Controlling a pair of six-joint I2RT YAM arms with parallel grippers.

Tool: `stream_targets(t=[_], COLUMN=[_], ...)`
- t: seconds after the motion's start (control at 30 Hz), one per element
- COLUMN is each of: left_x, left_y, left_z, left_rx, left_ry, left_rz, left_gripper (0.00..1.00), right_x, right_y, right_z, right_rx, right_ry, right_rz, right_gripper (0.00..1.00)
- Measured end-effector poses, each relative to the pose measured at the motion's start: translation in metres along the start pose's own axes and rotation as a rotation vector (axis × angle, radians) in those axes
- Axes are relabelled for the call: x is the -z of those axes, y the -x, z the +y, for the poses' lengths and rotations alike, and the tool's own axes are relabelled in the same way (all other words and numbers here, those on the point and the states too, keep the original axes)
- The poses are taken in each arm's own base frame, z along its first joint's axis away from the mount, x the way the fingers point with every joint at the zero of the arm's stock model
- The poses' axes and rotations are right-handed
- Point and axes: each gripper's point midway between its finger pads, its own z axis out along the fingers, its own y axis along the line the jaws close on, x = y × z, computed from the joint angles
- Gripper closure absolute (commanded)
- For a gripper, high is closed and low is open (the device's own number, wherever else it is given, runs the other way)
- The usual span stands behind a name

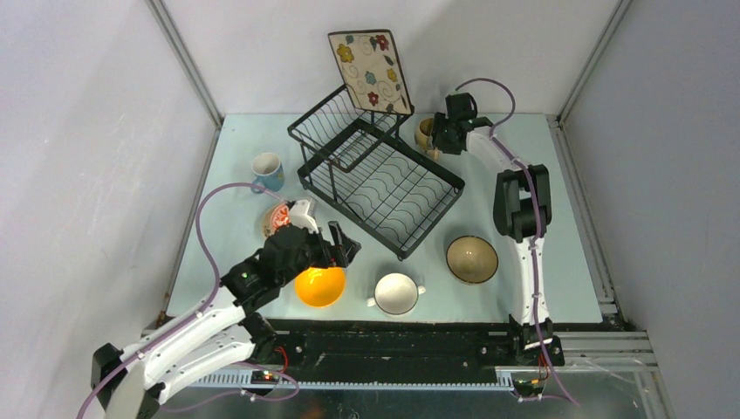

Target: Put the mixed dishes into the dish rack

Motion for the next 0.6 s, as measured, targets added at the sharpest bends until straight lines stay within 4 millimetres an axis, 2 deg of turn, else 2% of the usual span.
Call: stream_targets(t=[0.1,0.13,0.17,0.2,0.27,0.47,0.6], left_x=[-0.001,-0.002,-0.002,-0.002,-0.002,-0.003,-0.003], left_y=[-0.001,-0.001,-0.001,-0.002,-0.002,-0.002,-0.002], left_z=[0.002,0.002,0.003,0.003,0.003,0.003,0.003], left_rx=[-0.001,-0.001,-0.002,-0.002,-0.002,-0.002,-0.001], left_ry=[0.010,0.013,0.014,0.015,0.016,0.019,0.014], left_rz=[0.002,0.003,0.004,0.006,0.007,0.008,0.007], left_gripper=[0.00,0.00,0.00,0.00,0.00,0.00,0.00], right_x=[-0.009,-0.012,-0.014,-0.016,-0.017,-0.016,-0.007], right_y=[-0.007,-0.008,-0.010,-0.010,-0.008,-0.003,-0.004], right_z=[-0.004,-0.005,-0.005,-0.006,-0.001,-0.014,-0.027], right_rx=[0.000,-0.003,-0.007,-0.007,-0.002,0.001,0.034], right_ry=[-0.010,-0.015,-0.012,-0.019,0.003,-0.064,-0.137], right_rz=[0.018,0.021,0.026,0.024,0.020,0.000,-0.009], right_gripper=[0.63,0.65,0.74,0.89,1.00,1.00,1.00])
